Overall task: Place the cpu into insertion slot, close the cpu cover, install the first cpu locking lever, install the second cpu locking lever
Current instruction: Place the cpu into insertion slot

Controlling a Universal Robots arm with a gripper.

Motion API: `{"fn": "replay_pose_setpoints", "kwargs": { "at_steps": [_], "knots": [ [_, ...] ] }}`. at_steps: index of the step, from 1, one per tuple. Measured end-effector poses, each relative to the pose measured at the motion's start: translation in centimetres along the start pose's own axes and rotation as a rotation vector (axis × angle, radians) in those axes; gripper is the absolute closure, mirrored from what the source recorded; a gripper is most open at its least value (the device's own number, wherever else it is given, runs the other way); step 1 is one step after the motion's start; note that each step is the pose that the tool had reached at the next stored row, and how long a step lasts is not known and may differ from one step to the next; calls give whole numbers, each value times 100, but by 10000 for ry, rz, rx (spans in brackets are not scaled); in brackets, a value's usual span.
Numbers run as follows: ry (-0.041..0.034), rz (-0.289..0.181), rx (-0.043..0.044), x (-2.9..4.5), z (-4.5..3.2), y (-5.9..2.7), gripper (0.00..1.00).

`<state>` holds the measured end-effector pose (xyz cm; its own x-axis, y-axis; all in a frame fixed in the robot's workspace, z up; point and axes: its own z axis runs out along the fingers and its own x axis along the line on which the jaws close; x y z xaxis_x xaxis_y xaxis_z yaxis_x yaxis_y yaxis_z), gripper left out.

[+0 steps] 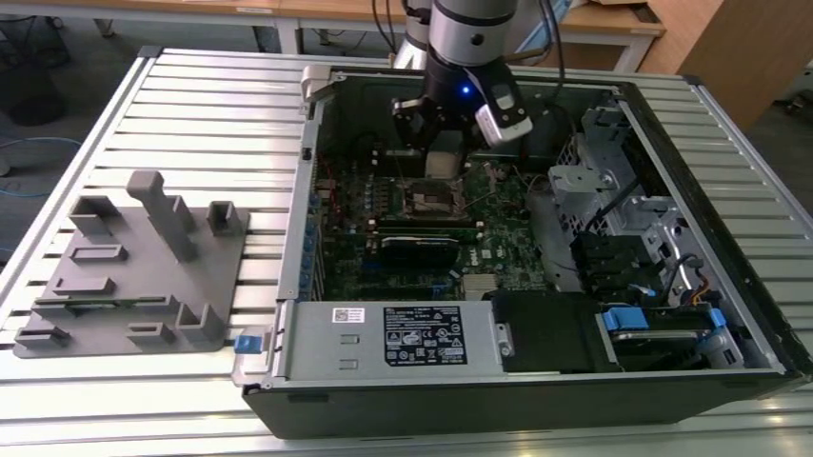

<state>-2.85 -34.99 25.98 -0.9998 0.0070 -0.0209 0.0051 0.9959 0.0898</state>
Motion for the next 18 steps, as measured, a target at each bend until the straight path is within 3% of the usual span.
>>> {"fn": "replay_pose_setpoints", "kwargs": {
  "at_steps": [7, 14, 18],
  "knots": [
    [-70, -24, -2, 28, 77, -7, 46],
    [-70, -24, 0, 28, 79, -7, 46],
    [-111, 428, 9, 29, 90, -8, 46]
  ]
}}
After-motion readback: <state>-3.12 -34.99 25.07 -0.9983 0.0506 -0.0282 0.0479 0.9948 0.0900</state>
